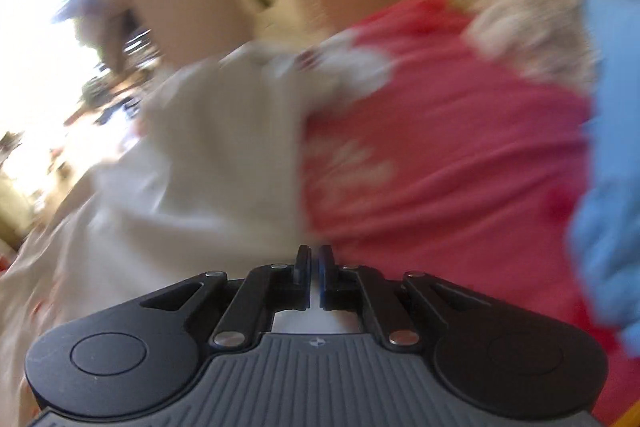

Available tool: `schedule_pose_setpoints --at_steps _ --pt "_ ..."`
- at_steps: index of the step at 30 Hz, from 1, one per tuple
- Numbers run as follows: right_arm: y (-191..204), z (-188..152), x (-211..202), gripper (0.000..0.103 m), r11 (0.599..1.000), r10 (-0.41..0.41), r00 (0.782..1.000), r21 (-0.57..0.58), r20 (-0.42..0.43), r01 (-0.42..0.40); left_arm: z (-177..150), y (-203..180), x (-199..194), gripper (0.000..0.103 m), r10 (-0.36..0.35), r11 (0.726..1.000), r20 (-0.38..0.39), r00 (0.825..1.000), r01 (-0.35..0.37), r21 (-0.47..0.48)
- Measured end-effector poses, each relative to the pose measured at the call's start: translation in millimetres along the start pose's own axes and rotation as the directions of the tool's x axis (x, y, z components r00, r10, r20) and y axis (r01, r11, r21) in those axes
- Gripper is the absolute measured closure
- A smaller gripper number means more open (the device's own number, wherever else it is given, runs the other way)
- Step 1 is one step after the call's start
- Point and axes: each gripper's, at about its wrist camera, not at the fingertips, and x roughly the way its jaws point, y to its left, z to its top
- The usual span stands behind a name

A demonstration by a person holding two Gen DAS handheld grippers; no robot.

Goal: Fold clothes

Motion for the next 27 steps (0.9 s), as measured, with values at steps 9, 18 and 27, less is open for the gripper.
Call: schedule_pose_setpoints --at_steps 9,18,27 --pt "88 -6 30 0.097 0.965 0.225 0.966 -0.105 -0.13 -0.239 -2 1 -2 0.054 0.003 1.0 -0.006 1.0 -0.003 0.007" --pt "68 16 -11 0.096 0.996 0.073 0.997 -0.049 0.014 -0.072 -6 6 -5 0.054 0.003 1.0 -0.01 1.0 -0.003 -0.002" --pt "203 -72 -65 0.089 0.686 0.408 0.847 -0.498 -0.341 -0.53 -3 8 -6 0.055 0.042 0.999 -0.005 0.999 -0.042 0.0"
